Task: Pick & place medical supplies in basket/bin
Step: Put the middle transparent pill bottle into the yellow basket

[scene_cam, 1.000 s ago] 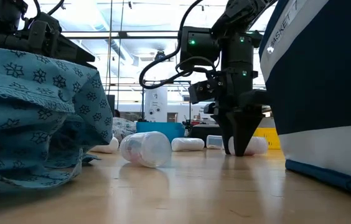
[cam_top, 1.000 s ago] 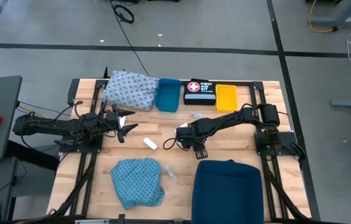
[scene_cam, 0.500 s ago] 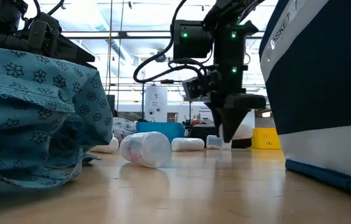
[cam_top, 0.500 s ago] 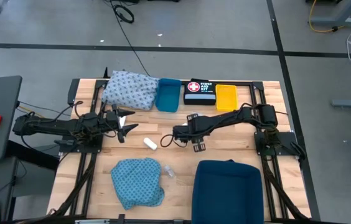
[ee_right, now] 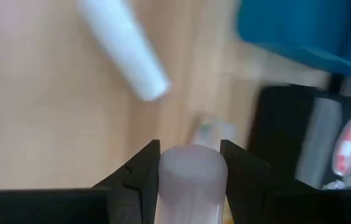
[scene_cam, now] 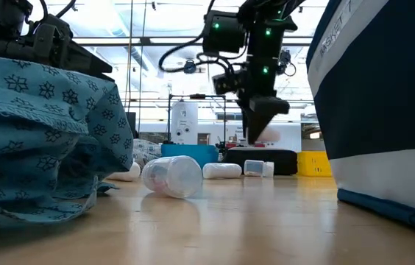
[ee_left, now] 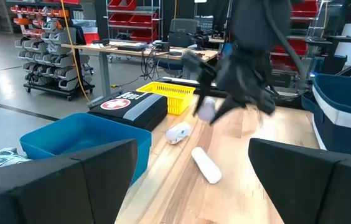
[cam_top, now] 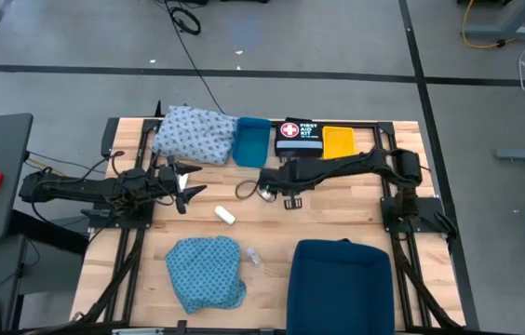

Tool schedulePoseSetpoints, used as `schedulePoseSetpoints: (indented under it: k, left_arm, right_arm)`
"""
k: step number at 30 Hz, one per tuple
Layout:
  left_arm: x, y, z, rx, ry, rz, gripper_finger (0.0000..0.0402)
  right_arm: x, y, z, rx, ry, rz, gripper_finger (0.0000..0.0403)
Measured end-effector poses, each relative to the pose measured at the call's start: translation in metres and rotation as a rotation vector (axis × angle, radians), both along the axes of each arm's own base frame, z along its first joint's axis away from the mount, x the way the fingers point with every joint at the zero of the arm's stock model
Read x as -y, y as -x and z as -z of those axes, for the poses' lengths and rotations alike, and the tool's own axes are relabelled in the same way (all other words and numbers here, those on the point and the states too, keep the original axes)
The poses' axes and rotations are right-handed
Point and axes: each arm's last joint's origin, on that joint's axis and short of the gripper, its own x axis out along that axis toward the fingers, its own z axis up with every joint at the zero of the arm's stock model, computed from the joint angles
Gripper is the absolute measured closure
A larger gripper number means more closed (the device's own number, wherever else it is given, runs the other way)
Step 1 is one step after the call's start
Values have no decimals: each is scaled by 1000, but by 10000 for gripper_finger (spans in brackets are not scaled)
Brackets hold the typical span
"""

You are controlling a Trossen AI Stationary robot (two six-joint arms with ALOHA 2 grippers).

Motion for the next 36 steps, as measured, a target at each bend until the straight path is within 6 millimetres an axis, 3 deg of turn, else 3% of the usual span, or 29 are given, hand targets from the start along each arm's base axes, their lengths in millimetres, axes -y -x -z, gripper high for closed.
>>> schedulePoseSetpoints:
  k: [9, 14, 17, 23, 29, 36]
  left_arm:
    - [0, 0, 0, -3, 1, 0, 89]
    - [0, 0, 0, -1, 7, 1, 89]
    - [0, 0, 1, -4, 10, 0, 89]
    - [0, -2, 3, -26, 19, 0, 89]
    - [0, -4, 6, -51, 34, -1, 89]
    - [1, -6, 7, -59, 39, 18, 89]
  right_arm:
    - [40, 12, -47, 256, -117, 96, 261]
    - [56, 8, -83, 583, -352, -6, 261]
    - [60, -1, -94, 741, -459, -117, 261]
    - [63, -25, -96, 952, -534, -308, 261]
    - [62, -44, -85, 1050, -576, -442, 261]
    - [65, -62, -66, 1117, -552, -443, 261]
